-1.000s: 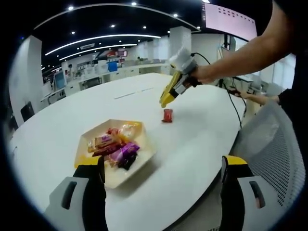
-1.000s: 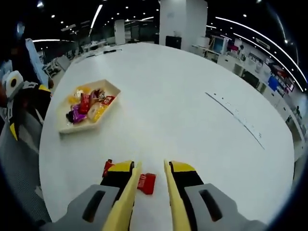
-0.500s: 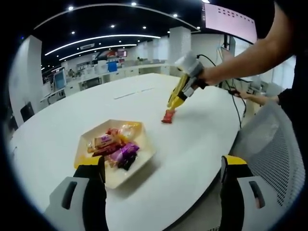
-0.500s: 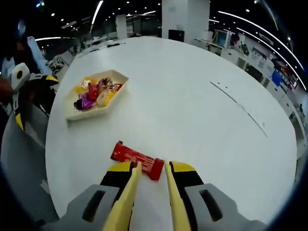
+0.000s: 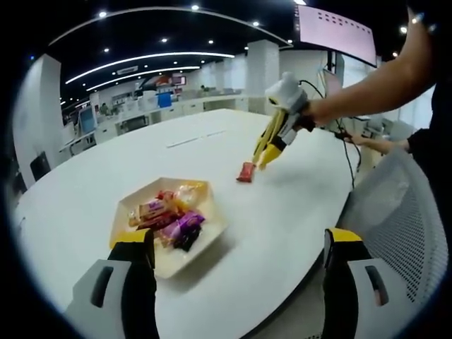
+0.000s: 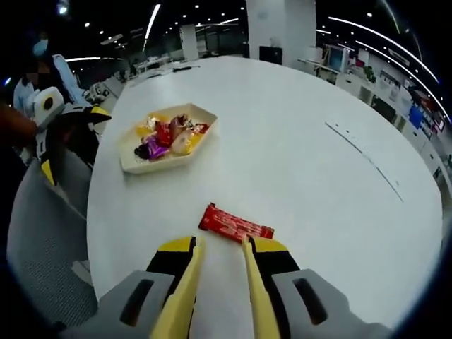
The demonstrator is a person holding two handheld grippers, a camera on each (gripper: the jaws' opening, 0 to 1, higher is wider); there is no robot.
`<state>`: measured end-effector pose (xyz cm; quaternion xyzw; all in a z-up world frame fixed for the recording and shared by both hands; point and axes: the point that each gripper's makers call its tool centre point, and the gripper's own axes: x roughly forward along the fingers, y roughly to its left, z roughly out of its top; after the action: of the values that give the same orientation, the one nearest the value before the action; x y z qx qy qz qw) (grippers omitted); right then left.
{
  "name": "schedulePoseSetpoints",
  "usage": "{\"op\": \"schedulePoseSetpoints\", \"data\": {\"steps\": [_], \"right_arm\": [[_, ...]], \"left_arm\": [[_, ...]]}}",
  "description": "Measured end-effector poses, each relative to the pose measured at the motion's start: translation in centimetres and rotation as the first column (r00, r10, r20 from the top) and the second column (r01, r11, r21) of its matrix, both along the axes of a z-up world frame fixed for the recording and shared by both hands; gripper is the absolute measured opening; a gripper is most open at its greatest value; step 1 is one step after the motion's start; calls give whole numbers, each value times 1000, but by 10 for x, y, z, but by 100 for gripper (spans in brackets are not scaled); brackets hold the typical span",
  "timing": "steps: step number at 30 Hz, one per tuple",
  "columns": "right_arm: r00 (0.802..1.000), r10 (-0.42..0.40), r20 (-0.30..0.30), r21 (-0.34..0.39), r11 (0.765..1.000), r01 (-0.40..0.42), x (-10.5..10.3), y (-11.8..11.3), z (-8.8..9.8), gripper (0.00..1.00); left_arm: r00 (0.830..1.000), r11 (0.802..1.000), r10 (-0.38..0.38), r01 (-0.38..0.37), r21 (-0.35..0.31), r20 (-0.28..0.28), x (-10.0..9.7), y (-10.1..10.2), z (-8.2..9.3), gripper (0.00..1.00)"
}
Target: Place the target food into the container with the food tongs after gripping and lifting it, then release it inside without dropping or visibly crushing the food.
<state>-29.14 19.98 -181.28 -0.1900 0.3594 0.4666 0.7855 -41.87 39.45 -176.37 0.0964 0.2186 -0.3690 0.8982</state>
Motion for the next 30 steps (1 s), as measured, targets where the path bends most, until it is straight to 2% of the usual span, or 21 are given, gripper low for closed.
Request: {"op": "schedulePoseSetpoints", "data": {"steps": [2,4,6,8,9,11,13,17,18,22,24,25,27,30], "right_arm": [[1000,3,8,2,1000,-3,-2,4,1,29],[998,1,70,-17,1000,0,6,3,3,28],[998,-7,60,-7,1000,7,8,4,3,28],[994,42,104,-49,998,-37,14,4,2,28],[995,49,88,-54,998,-44,14,5,1,28],[995,46,93,-51,998,-42,21,6,2,28],[997,12,80,-21,1000,-11,26,9,5,28],[998,2,66,-10,1000,-1,36,13,4,28],[999,9,41,-7,1000,-8,35,15,1,28],[999,42,19,-33,999,-41,35,12,-10,28],[995,78,-61,-25,997,-79,23,12,-17,29],[996,87,1,-29,996,-87,27,12,-13,28],[996,79,-29,-37,996,-80,20,9,-12,28],[994,106,-32,-51,993,-107,10,7,-14,28]], "left_arm": [[1000,1000,0,0,0,1,0,0,0,96],[1000,1000,1,-1,-2,4,0,0,0,96],[1000,1000,2,-2,-3,4,1,1,0,95],[1000,1000,2,-2,-5,5,0,0,1,95],[1000,1000,2,-2,-4,5,1,1,1,95],[1000,1000,3,-3,-5,4,1,1,0,95],[1000,1000,6,-6,-2,4,1,2,0,95],[1000,1000,13,-13,-7,2,2,2,1,95],[1000,1000,13,-13,-8,3,2,2,1,95],[1000,1000,19,-19,-7,2,3,3,1,95],[1000,1000,19,-19,-7,0,3,3,0,95],[1000,1000,19,-19,-6,1,3,3,0,95],[1000,1000,19,-19,-7,-1,2,3,0,95],[1000,1000,18,-18,-8,-2,2,2,0,95]]}}
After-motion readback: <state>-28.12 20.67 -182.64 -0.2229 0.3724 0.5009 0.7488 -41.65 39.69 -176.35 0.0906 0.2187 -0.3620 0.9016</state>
